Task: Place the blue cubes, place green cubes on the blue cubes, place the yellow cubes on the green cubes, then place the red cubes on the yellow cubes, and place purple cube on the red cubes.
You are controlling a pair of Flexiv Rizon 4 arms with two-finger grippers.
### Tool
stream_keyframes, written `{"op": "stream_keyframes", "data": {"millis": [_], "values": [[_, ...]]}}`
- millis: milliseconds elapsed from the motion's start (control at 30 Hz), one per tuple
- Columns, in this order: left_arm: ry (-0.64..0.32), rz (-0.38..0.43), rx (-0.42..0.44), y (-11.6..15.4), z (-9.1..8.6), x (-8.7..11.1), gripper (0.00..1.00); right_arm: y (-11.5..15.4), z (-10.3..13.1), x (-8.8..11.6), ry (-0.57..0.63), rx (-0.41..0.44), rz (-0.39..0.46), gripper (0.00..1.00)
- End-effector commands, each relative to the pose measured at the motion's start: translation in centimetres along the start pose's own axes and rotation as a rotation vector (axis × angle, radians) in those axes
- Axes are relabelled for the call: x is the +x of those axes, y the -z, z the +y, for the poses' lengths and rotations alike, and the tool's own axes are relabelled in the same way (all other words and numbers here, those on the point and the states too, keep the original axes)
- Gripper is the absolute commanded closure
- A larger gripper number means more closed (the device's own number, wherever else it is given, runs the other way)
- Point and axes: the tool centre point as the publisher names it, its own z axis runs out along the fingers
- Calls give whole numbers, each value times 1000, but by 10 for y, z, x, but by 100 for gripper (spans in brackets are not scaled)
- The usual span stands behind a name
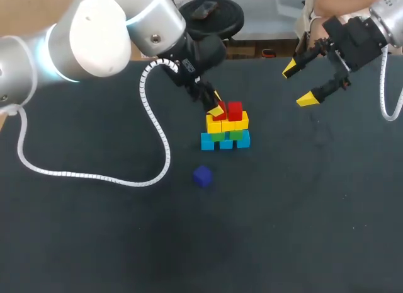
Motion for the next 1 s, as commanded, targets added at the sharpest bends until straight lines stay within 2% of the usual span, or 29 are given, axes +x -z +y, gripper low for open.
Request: {"op": "stream_keyframes", "data": {"millis": [33, 1000], "values": [[-1, 5, 11, -1, 5, -2, 100, 0, 0, 0, 0, 1, 1, 0], [6, 5, 15, -1, 3, -2, 100, 0, 0, 0, 0, 1, 1, 0]]}}
